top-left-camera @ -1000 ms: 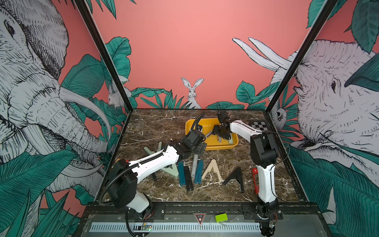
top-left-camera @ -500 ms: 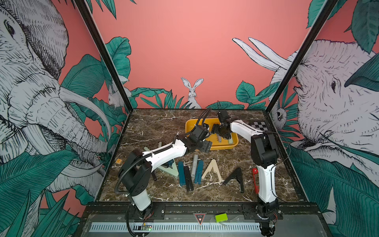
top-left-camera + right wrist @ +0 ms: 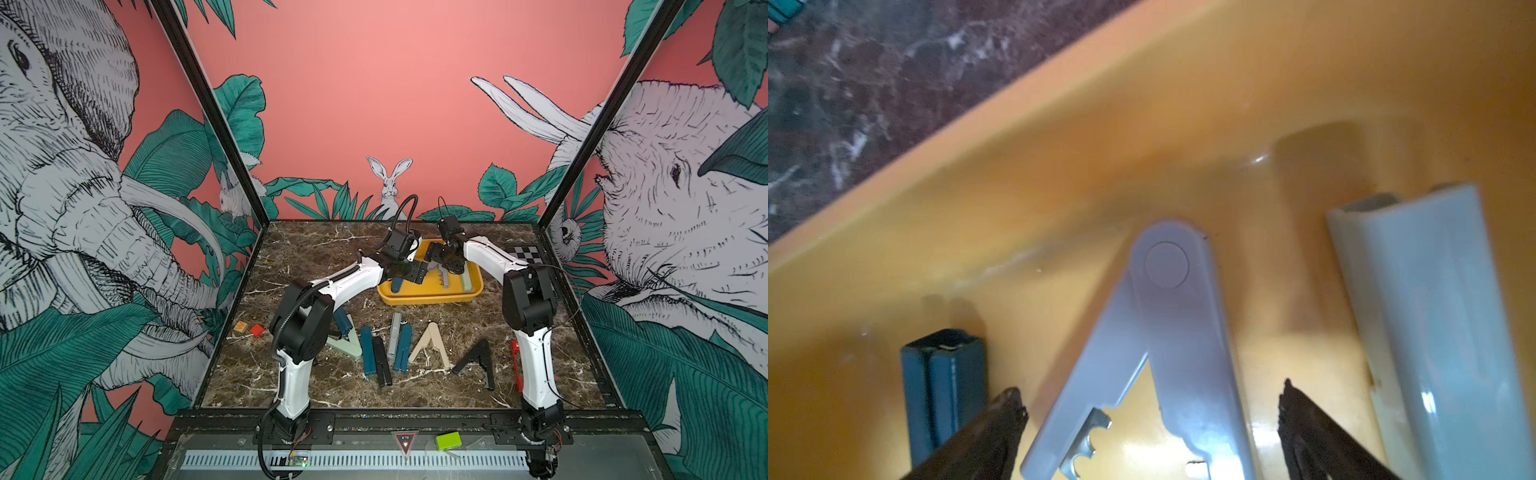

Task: Put the pruning pliers into the storage box
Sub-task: Adjust the pruning pliers in the storage box.

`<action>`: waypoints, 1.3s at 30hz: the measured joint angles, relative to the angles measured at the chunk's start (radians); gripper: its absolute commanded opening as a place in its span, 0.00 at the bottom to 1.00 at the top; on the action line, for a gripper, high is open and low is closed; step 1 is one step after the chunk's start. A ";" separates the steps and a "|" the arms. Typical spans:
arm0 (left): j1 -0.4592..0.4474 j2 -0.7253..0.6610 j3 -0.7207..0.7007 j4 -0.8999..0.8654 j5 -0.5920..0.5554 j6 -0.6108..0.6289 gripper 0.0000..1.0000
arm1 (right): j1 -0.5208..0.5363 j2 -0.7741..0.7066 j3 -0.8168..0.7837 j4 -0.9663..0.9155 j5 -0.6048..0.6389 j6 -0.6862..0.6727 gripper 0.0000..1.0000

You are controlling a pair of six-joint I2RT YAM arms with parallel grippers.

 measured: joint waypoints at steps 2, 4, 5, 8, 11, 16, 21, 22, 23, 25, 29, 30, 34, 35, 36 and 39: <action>0.007 0.055 0.046 -0.001 0.024 0.010 0.85 | 0.000 0.029 0.017 -0.024 0.006 0.000 0.91; 0.015 0.099 0.082 0.001 0.048 0.010 0.85 | 0.000 0.049 0.035 -0.039 0.003 0.003 0.88; 0.019 0.118 0.095 0.004 0.062 0.010 0.85 | 0.000 0.056 0.050 -0.047 0.004 0.003 0.86; 0.026 0.151 0.109 0.006 0.091 0.010 0.85 | 0.002 0.069 0.080 -0.066 0.002 0.001 0.71; 0.033 0.175 0.122 0.010 0.106 0.007 0.85 | 0.003 0.075 0.091 -0.072 -0.003 -0.001 0.52; 0.040 0.178 0.122 0.025 0.120 -0.012 0.85 | 0.003 0.072 0.091 -0.082 -0.002 -0.009 0.24; 0.044 0.178 0.122 0.032 0.121 -0.027 0.85 | 0.000 0.061 0.082 -0.081 -0.004 -0.024 0.00; 0.044 0.178 0.121 0.034 0.121 -0.031 0.84 | -0.001 0.058 0.077 -0.078 -0.004 -0.026 0.00; 0.044 0.178 0.117 0.037 0.120 -0.033 0.84 | -0.002 0.055 0.071 -0.076 -0.004 -0.028 0.00; 0.044 0.169 0.094 0.050 0.118 -0.037 0.84 | -0.005 0.047 0.058 -0.068 -0.006 -0.031 0.00; 0.044 0.141 0.040 0.052 0.103 -0.041 0.85 | -0.013 0.032 0.062 -0.062 -0.016 -0.047 0.04; 0.044 0.135 0.033 0.052 0.098 -0.041 0.85 | -0.015 0.031 0.063 -0.065 -0.018 -0.052 0.08; 0.044 0.113 0.014 0.054 0.080 -0.041 0.85 | -0.018 0.035 0.063 -0.080 -0.040 -0.076 0.27; 0.044 0.109 0.014 0.055 0.074 -0.041 0.85 | -0.019 0.037 0.063 -0.082 -0.048 -0.080 0.27; 0.044 0.105 0.013 0.056 0.071 -0.041 0.85 | -0.021 0.037 0.061 -0.081 -0.050 -0.084 0.28; 0.045 0.098 0.010 0.059 0.063 -0.041 0.85 | -0.022 0.034 0.046 -0.067 -0.055 -0.088 0.31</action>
